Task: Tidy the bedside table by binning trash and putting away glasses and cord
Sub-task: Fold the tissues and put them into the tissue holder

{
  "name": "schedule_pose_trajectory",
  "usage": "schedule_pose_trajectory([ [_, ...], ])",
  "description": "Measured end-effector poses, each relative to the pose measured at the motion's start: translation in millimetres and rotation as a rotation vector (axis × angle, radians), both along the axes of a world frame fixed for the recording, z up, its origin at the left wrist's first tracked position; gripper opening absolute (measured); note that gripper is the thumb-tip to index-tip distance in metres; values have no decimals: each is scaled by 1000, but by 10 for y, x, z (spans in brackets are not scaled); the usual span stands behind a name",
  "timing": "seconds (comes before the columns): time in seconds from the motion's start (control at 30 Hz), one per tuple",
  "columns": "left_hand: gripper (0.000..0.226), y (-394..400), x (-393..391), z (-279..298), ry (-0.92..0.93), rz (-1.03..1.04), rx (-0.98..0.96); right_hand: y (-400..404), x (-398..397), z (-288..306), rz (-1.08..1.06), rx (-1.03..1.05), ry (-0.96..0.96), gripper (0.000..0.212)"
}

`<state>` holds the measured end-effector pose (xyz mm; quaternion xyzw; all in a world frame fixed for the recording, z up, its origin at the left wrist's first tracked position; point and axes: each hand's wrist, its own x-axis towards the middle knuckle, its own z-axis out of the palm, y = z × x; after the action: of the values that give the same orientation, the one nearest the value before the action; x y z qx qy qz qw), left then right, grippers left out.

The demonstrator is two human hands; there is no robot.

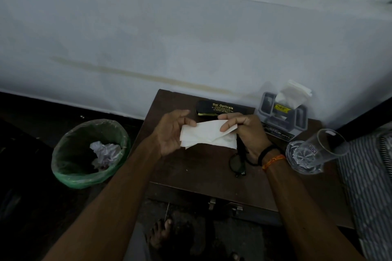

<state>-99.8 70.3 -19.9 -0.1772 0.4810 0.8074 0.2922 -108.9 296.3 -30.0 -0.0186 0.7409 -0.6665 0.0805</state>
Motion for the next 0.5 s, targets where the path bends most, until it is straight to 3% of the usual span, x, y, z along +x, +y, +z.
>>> schedule_pose_trajectory([
  [0.07, 1, 35, 9, -10, 98, -20, -143, -8, -4, 4, -3, -19, 5, 39],
  [0.13, 16, 57, -6, -42, 170, 5, -189, -9, 7, 68, -50, -133, -57, 30],
  [0.27, 24, 74, -39, -35, 254, 119, -144, 55, 24, 242, -74, -332, -304, 39],
  [0.37, 27, 112, -53, -50, 348, 144, -210, 67, 31, 242, -57, -281, -427, 55],
  [0.5, 33, 157, -77, -93, 419, 143, -232, 4, 49, 223, -91, -209, -346, 62],
])
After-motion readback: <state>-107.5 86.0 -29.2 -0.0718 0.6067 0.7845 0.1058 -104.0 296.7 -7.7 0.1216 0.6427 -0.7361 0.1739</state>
